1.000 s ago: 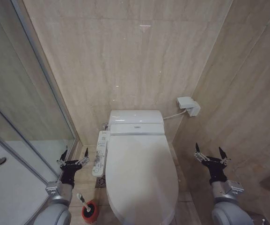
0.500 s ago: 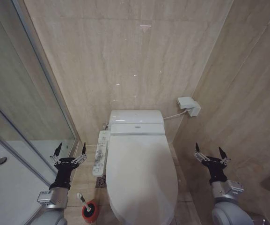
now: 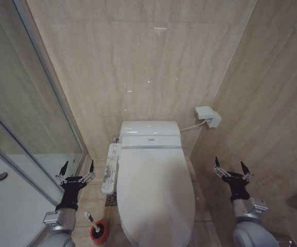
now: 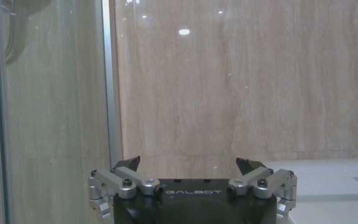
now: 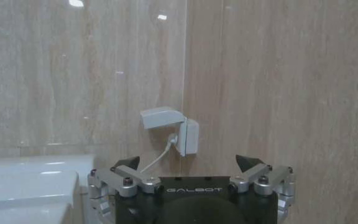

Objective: Open the toilet lid, clean the toilet bowl with a toilet brush, close the toilet lid, and flush.

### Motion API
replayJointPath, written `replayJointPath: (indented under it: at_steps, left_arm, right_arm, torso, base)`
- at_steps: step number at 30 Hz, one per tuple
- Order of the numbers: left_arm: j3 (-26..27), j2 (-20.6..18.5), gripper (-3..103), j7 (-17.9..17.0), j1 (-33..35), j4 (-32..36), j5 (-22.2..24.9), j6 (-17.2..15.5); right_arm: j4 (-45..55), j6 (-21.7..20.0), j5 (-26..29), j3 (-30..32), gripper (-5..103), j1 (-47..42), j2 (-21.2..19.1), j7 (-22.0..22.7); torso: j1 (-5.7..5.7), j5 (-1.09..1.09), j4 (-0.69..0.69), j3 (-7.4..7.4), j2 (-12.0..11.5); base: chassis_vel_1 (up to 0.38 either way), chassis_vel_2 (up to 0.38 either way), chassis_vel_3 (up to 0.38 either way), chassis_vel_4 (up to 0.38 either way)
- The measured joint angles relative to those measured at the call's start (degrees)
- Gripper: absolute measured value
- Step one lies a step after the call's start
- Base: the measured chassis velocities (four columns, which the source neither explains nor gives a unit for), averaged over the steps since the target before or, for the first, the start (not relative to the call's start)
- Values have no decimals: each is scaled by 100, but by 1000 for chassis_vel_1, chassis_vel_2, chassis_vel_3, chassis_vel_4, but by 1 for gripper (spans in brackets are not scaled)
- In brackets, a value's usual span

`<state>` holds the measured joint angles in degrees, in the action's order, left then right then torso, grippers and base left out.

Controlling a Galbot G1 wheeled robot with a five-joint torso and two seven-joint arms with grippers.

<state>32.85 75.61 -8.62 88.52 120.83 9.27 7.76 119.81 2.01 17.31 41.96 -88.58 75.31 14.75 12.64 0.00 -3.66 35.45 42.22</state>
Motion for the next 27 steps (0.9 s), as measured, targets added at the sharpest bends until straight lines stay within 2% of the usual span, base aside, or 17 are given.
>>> replayJointPath:
  at_steps: [9, 17, 27]
  left_arm:
    - [-76, 55, 100, 18, 71, -17, -74, 43]
    - [-121, 74, 100, 36, 61, -34, -100, 64]
    - [-186, 97, 100, 75, 85, -62, -133, 122]
  right_arm:
    - [0, 0, 0, 0, 100, -2, 0, 0]
    - [0, 0, 0, 0, 100, 4, -1, 0]
    - [0, 0, 0, -1, 100, -2, 0, 0]
  torso:
    - [-1, 0, -1, -1, 1]
    - [5, -1, 3, 1, -2]
    - [-3, 0, -1, -1, 0]
  base:
    - [-13, 19, 12, -19]
    - [-121, 109, 129, -126]
    - [-26, 13, 18, -19]
